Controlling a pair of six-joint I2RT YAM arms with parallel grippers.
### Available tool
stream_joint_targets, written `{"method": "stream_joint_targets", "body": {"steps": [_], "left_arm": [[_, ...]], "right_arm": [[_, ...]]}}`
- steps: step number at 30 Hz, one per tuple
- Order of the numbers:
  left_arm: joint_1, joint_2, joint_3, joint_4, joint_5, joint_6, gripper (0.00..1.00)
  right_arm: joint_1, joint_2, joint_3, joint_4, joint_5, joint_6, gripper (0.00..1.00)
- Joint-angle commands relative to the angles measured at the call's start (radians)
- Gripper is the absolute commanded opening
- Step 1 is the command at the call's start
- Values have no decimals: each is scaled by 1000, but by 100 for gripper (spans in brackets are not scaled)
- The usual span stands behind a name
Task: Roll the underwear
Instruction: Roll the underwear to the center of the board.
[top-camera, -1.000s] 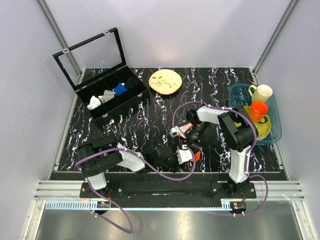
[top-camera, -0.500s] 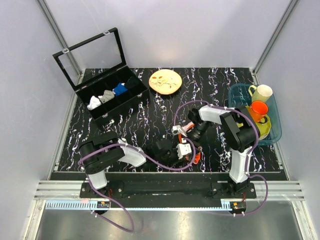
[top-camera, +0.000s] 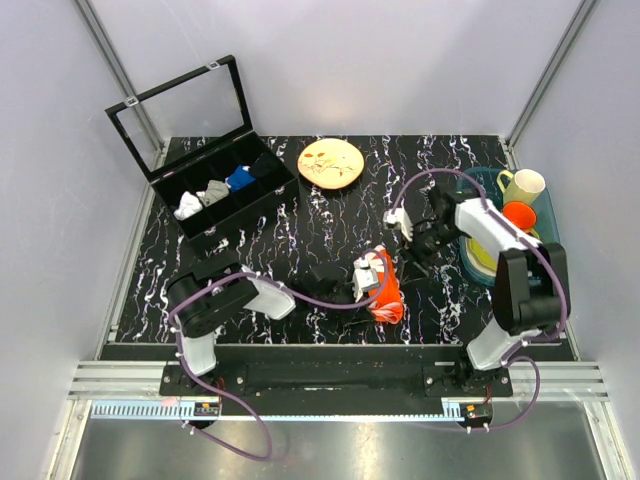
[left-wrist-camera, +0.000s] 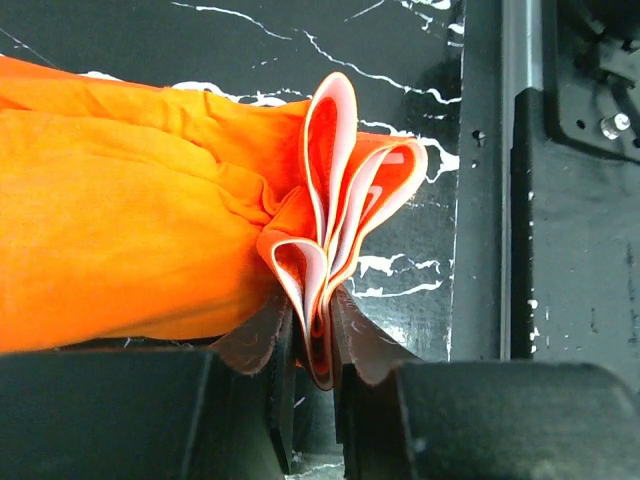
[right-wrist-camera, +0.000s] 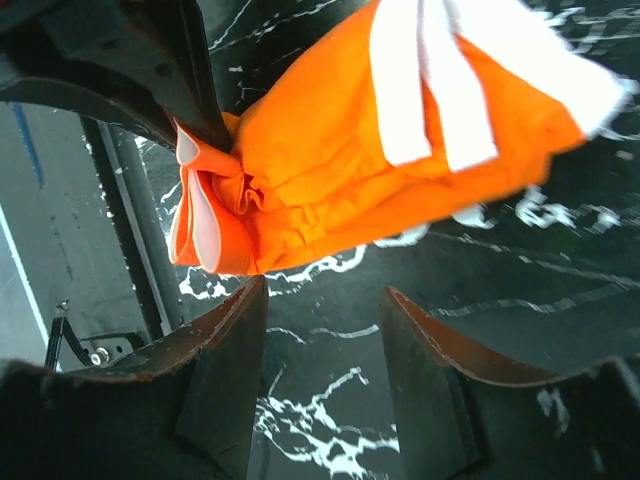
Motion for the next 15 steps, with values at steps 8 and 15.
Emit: {"method": "stream_joint_targets", "body": {"steps": [8, 15], "left_arm": [[150, 187, 184, -244, 370, -252, 20], [244, 361, 397, -486, 505, -425, 22]], "right_arm": [[-43, -572, -234, 210, -114, -185, 100], [116, -517, -318, 135, -145, -339, 90]]}}
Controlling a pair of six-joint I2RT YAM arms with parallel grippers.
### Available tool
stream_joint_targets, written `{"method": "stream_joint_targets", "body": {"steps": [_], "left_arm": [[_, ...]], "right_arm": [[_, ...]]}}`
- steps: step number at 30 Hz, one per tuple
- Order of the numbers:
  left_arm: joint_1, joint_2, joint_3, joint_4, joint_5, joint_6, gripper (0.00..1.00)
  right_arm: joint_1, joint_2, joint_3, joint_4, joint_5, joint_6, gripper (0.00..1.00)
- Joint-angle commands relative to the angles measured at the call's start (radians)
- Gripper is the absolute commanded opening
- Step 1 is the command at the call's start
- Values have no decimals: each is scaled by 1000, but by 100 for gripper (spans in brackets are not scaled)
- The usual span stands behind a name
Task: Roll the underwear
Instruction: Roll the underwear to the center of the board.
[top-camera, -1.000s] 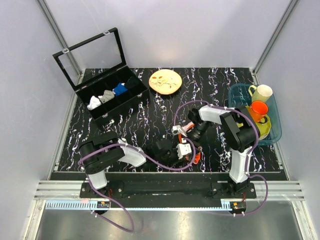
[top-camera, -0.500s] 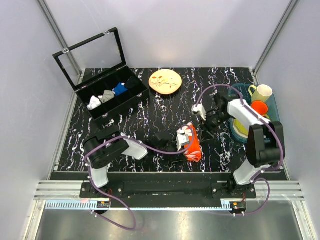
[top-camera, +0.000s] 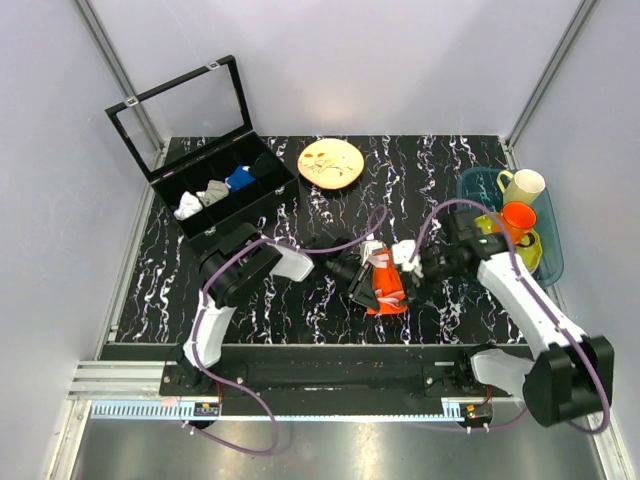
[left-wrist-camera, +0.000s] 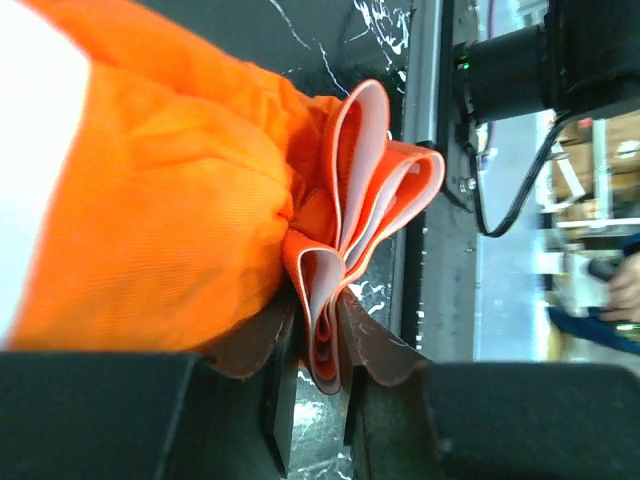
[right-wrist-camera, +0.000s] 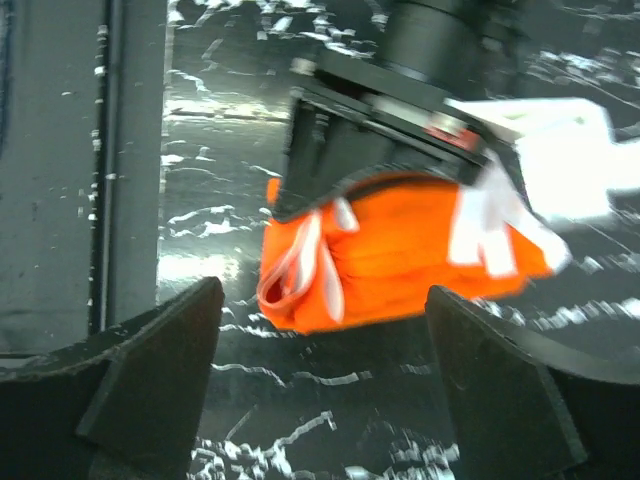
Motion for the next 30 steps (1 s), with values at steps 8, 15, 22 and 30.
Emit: {"method": "stream_joint_targets", "body": {"steps": [8, 15, 22, 30], "left_arm": [[136, 192, 100, -243, 66, -194, 28], [136, 203, 160, -312, 48, -177, 33], [133, 210, 189, -332, 33, -185, 34], [133, 163, 189, -302, -17, -217, 47]], "right_arm": [[307, 40, -157, 149, 223, -104, 72], [359, 46, -230, 287, 318, -121, 66], [411, 92, -255, 402, 398, -118, 66], [413, 176, -305, 502, 518, -119, 66]]}}
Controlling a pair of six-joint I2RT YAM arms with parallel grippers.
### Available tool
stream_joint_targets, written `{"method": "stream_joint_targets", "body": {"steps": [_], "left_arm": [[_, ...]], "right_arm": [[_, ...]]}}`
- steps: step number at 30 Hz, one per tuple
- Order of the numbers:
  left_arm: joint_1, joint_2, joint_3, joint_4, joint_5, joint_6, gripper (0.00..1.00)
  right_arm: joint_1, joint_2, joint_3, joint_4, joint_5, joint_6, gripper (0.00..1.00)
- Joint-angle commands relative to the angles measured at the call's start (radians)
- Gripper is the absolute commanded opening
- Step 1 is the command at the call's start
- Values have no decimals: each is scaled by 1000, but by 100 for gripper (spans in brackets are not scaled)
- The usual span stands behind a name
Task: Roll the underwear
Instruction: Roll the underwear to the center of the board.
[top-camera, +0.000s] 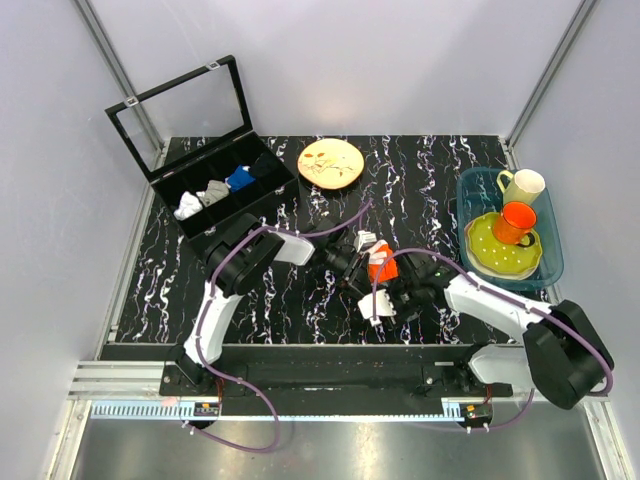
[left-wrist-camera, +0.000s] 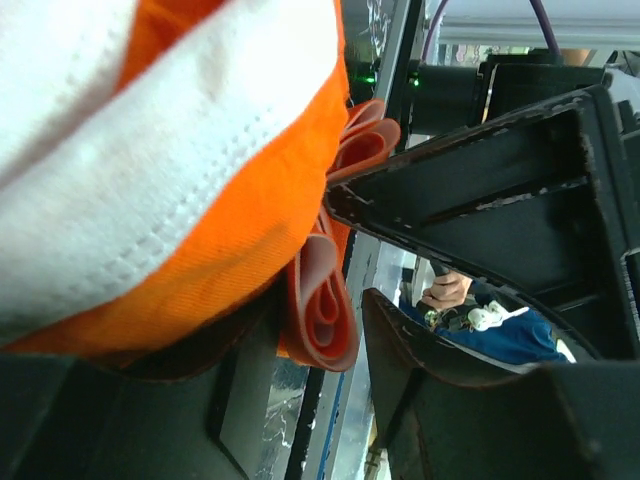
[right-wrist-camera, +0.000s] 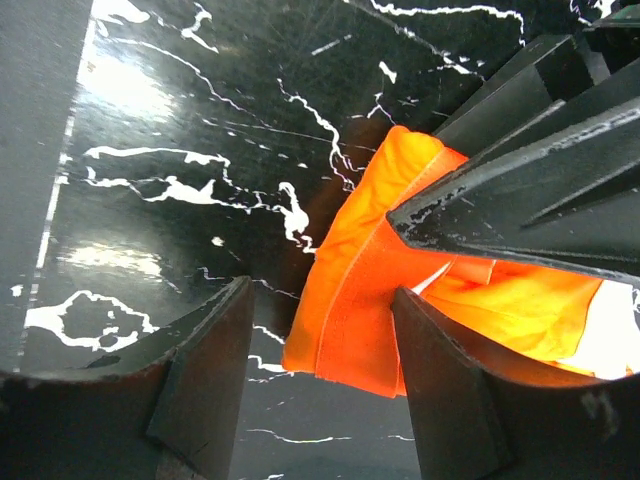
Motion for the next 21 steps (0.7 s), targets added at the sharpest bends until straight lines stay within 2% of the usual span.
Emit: {"method": "stream_joint_targets", "body": {"steps": [1, 6, 11, 17, 18, 20, 21], "left_arm": [[21, 9, -9, 1, -248, 6, 50], [22, -104, -47, 79, -274, -40, 55], [62, -279, -151, 154, -389, -26, 59], [114, -592, -443, 298, -598, 106, 61], [111, -634, -533, 350, -634, 173, 63], [99, -790, -647, 454, -659, 230, 66], [68, -845, -705, 566, -696, 312, 99]], "right_arm": [[8, 48, -19, 83, 101, -8, 64], [7, 119, -15, 112, 148, 33, 56], [7, 137, -4, 111, 167, 65, 44], [-16, 143, 45, 42, 70, 139, 33], [-31, 152, 71, 7, 49, 148, 29], [-47, 163, 99, -56, -23, 168, 27], [-70, 169, 126, -81, -49, 171, 26]]}}
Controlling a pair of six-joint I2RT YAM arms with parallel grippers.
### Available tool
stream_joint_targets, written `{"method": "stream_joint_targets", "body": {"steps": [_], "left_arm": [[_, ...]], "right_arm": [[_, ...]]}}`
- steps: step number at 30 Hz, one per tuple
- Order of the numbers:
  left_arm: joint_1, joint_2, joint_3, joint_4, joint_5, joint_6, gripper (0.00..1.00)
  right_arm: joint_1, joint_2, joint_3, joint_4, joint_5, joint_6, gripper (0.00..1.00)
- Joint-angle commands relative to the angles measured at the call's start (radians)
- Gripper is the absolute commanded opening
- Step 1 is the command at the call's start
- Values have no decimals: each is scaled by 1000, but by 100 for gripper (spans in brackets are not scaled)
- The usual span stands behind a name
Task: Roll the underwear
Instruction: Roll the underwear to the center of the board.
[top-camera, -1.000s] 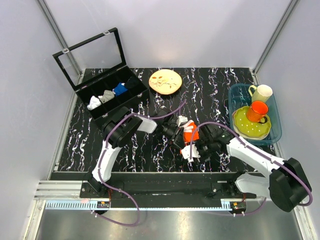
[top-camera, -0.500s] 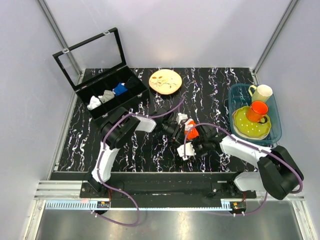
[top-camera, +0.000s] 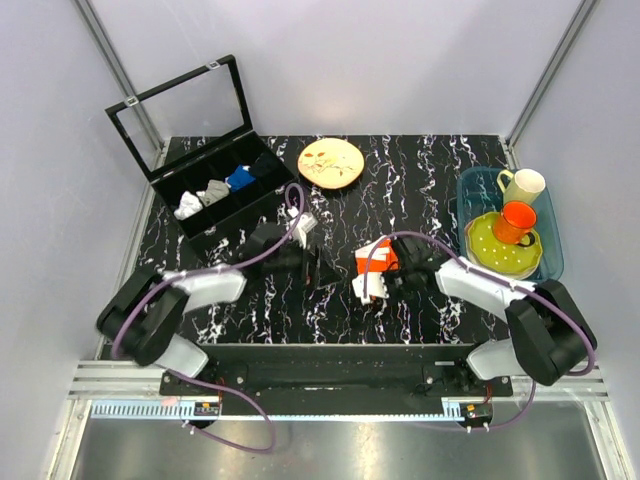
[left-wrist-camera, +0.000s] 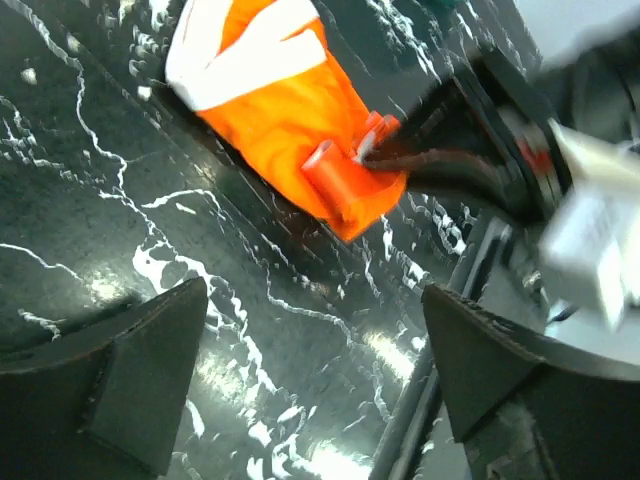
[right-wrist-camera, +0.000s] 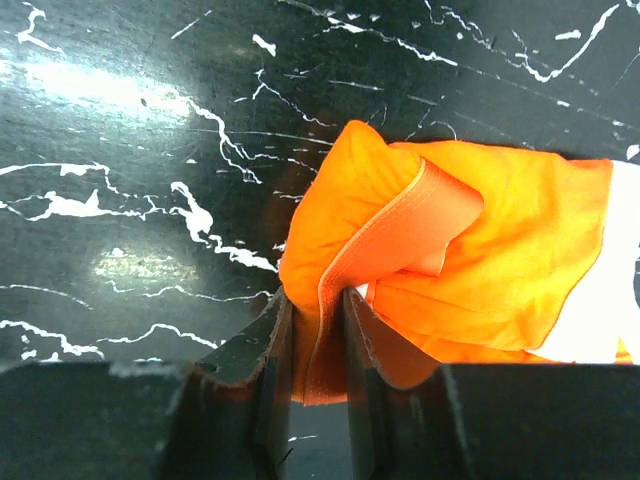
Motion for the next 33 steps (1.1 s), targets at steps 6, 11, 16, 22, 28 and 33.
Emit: {"method": "stream_joint_targets", "body": {"steps": [6, 11, 16, 22, 28, 33], "left_arm": [[-136, -491, -412, 446, -225, 405, 99], [-159, -445, -405, 481, -76, 430, 99], [-384, -396, -363, 377, -155, 623, 99], [-543, -198, -196, 200, -355, 807, 97], [-586, -19, -61, 176, -447, 898, 92], [-586, 78, 28, 116, -516, 896, 82]], "right_arm": [[-99, 123, 195, -408, -340, 73, 25], [-109, 261, 289, -586, -453, 48, 25], [-150, 365, 329, -670, -480, 27, 25], [-205, 451, 360, -707, -476, 16, 25], [-225, 456, 363, -710, -477, 16, 25], [-228, 456, 363, -709, -479, 13, 26]]}}
